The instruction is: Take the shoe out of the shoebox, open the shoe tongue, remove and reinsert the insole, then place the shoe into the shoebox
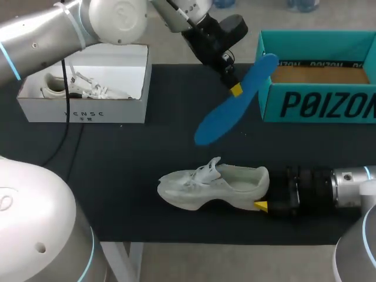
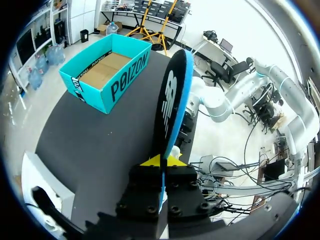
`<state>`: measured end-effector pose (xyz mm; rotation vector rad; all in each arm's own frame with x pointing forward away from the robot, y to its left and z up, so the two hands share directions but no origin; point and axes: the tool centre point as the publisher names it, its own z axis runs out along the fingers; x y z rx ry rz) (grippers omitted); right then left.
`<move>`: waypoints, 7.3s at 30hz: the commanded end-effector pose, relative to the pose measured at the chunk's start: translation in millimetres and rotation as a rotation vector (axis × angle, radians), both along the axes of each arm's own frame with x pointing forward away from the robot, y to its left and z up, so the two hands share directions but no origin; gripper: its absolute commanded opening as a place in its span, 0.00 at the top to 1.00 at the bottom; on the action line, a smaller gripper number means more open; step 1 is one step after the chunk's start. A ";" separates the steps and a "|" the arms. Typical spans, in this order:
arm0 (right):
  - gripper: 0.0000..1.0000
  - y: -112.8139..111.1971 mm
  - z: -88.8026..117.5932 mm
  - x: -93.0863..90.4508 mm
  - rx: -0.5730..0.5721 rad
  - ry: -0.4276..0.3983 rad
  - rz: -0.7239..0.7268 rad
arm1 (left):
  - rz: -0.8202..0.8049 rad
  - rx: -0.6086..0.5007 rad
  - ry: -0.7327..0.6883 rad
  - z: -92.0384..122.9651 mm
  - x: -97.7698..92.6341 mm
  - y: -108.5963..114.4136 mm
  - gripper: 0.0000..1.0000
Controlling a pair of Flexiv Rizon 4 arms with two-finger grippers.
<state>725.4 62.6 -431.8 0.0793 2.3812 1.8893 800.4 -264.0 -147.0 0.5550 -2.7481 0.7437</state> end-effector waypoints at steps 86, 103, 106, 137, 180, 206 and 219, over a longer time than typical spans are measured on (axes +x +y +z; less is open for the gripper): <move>0.00 1.8 -2.1 -0.6 -0.003 0.001 -0.001 | 0.092 -0.582 0.479 118.0 115.5 86.1 1.00; 0.00 -64.2 58.0 -32.6 -0.113 -0.061 -0.078 | 0.092 -0.582 0.479 118.0 115.5 86.1 1.00; 0.00 -79.2 83.0 -39.5 -0.211 -0.040 -0.047 | 0.092 -0.582 0.479 118.0 115.5 86.1 1.00; 0.00 -63.3 160.0 -22.5 -0.997 0.175 0.107 | 0.092 -0.582 0.479 118.0 115.5 86.1 1.00; 0.00 -68.4 165.1 -20.5 -1.028 0.153 0.067 | 0.045 -0.608 0.491 127.1 100.0 99.2 1.00; 0.00 -13.7 155.7 33.7 -1.154 0.212 0.031 | 0.045 -0.608 0.491 127.1 100.0 99.2 1.00; 0.00 -1.1 117.3 34.1 -1.109 0.228 0.017 | 0.045 -0.608 0.491 127.1 100.0 99.2 1.00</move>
